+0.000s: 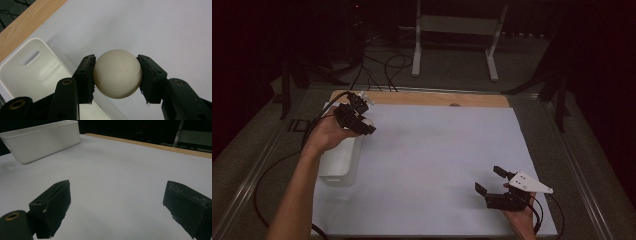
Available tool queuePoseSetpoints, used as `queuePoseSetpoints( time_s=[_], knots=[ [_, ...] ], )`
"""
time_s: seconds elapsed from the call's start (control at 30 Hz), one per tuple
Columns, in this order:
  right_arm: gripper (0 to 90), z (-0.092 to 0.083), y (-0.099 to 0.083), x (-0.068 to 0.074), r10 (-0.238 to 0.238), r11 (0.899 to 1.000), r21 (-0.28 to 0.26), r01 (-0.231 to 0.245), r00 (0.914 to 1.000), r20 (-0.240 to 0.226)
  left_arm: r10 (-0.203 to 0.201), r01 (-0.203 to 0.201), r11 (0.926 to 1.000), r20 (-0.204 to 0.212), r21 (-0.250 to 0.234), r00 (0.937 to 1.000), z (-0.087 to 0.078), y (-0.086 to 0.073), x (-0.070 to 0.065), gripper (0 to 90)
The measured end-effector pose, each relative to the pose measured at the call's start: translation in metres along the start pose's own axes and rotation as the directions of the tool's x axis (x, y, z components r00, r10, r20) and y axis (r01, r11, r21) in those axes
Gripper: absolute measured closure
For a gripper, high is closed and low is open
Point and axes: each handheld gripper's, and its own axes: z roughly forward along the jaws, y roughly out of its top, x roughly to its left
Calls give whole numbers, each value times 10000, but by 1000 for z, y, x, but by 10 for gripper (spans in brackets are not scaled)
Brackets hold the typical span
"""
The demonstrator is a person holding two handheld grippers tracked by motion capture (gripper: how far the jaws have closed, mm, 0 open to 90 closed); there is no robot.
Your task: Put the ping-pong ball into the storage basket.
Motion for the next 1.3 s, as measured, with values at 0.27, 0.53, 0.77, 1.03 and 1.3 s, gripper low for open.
queuePoseSetpoints(
  time_s=[0.27, 0.53, 0.77, 1.03, 1.3],
  knots=[
    [73, 0, 0, 0, 11, 10000, -5, -11, 10000, 5, -178, 178, 9998, -62, -14, 9998, -2, -5, 4, 512],
    [73, 0, 0, 0, -1, 10000, 16, 1, 10000, 13, -309, 308, 9995, -132, -47, 9994, -3, -9, 7, 512],
    [73, -1, 0, 0, -21, 10000, -14, 21, 10000, 26, -434, 434, 9991, -229, -13, 9988, -3, -12, 9, 512],
    [73, -1, 0, 0, -20, 10000, -17, 20, 10000, 37, -552, 552, 9985, -261, -5, 9981, -3, -16, 12, 512],
    [73, -1, 0, 0, -29, 10000, -20, 29, 10000, 36, -666, 667, 9978, -323, 45, 9973, -3, -21, 14, 512]
  ],
)
